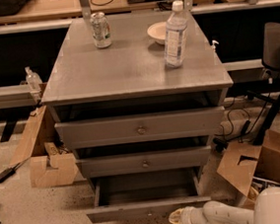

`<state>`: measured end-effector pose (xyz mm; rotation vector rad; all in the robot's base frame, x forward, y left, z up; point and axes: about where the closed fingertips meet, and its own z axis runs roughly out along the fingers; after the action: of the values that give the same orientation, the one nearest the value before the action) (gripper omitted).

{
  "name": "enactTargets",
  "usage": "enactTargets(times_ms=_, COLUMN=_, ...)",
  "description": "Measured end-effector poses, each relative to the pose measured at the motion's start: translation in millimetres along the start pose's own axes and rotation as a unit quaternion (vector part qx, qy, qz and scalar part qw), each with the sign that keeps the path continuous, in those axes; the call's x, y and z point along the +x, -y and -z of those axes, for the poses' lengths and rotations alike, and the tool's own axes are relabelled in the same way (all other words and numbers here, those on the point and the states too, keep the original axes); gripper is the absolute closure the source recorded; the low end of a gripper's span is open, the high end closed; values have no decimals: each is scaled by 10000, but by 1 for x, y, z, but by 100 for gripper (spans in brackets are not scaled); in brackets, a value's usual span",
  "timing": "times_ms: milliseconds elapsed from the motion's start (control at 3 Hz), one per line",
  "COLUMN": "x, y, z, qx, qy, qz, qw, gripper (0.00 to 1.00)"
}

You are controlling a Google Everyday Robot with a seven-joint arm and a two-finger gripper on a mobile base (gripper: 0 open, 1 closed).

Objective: Close bottom drawer

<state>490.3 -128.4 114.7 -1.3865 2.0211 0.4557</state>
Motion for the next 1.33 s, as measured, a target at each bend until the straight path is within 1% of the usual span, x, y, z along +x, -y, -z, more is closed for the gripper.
enactTargets(times_ms=333, x=-18, y=31, z=-15, qx=45, qy=8, qz=103, qw=9999, gripper=100)
enactTargets(times_ms=667, x=-18, y=30, z=-16, qx=30, qy=7, qz=96, qw=9999, gripper=100)
enactTargets(times_ms=1000, x=-28, y=53, z=-25, qx=154, qy=187, qz=242, qw=9994, gripper=100)
enactTargets(times_ms=1333, x=-28, y=54, z=-25, qx=163, qy=213, qz=251, qw=9993, gripper=100)
